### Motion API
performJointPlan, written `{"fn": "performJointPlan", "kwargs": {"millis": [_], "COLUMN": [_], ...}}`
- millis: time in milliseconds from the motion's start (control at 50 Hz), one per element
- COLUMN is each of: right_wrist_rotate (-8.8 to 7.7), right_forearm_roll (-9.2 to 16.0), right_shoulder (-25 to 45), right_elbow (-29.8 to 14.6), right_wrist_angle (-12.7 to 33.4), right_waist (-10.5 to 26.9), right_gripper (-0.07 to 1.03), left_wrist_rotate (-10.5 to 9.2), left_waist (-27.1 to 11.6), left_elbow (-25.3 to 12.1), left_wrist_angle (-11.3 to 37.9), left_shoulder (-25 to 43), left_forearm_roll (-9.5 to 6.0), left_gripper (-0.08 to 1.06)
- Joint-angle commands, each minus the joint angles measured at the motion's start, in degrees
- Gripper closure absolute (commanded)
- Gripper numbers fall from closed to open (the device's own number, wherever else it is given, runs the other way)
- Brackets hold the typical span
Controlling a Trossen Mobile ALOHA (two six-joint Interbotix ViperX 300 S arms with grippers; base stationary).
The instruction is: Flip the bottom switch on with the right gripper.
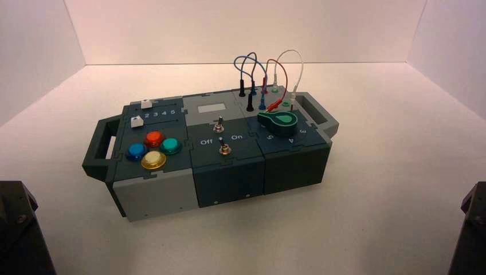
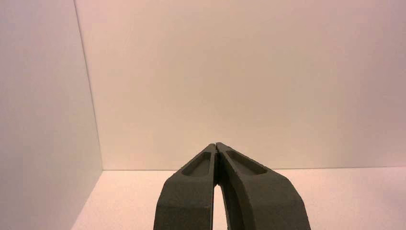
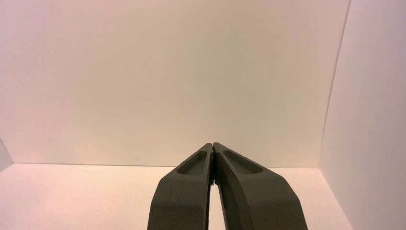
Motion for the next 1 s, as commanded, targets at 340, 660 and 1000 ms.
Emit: {"fn": "performJointPlan", "kwargs": {"millis": [340,660,1000], "right_wrist_rotate": [0.26,0.18,0.18], "right_forearm_roll": [0.5,1.0,3.6], "right_shoulder": [0.3,1.9,8.7], "right_elbow": [-1.8,-4.0,-10.1], "right_wrist_angle": [0.2,7.5,21.9], "right_waist": [0.3,2.9,6.6], "right_gripper": [0.99,0.99,0.99], "left_wrist_rotate": [0.0,-1.76,-2.2], "left_waist": [-0.3,-3.3,-8.6], "left_elbow": [-1.8,-5.3,-12.8], "left_wrist_angle": [0.0,10.1,30.8], "left_shoulder": [0.4,3.2,8.2], "left_forearm_roll": [-0.09,-0.79,-1.23], "left_gripper": [1.01,1.01,1.01]}}
